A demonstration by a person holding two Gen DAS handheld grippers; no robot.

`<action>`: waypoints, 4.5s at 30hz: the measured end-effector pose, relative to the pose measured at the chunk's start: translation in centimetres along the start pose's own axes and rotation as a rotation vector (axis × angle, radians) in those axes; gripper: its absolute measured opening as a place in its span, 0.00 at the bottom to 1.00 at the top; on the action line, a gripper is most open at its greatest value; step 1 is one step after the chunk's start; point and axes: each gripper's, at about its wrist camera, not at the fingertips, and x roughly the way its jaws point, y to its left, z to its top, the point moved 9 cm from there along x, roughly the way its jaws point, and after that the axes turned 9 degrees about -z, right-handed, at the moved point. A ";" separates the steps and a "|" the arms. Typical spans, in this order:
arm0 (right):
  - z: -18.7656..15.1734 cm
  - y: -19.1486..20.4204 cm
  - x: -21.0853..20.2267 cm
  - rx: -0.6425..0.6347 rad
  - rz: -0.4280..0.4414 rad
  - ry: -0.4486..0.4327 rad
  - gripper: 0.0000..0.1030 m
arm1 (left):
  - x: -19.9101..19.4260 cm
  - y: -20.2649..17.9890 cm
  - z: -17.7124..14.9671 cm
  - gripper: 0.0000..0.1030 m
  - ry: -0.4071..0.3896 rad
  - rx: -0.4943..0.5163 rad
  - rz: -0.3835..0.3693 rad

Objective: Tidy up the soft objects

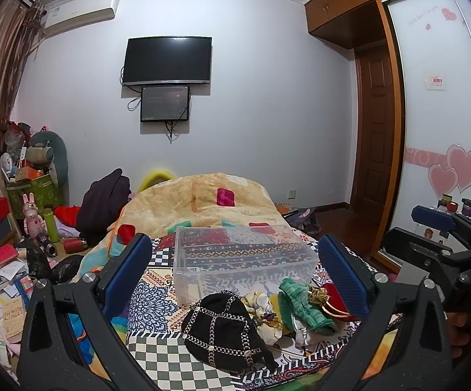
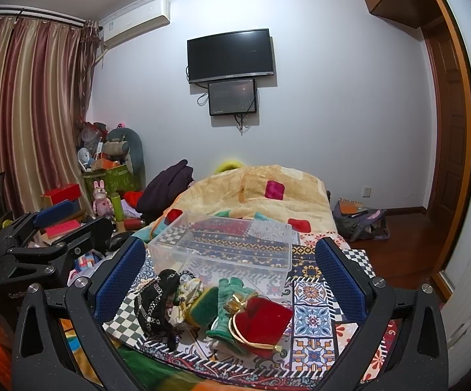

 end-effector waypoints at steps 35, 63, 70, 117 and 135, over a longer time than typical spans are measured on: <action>0.0 0.2 0.2 0.005 0.007 0.007 1.00 | 0.4 0.2 -0.4 1.00 0.008 -0.010 0.003; -10.0 -5.2 8.9 0.202 0.011 0.439 0.72 | 9.5 4.9 -11.7 0.78 0.415 -0.136 -0.050; -11.5 -4.2 9.7 0.206 0.073 0.503 0.41 | 10.2 4.7 -13.1 0.54 0.459 -0.157 -0.094; 2.0 -3.5 14.2 0.185 0.092 0.185 0.10 | 13.7 8.6 0.3 0.15 0.194 -0.138 -0.050; -4.3 -1.5 21.8 0.069 0.065 0.454 0.10 | 24.6 6.5 -6.7 0.15 0.500 -0.081 -0.071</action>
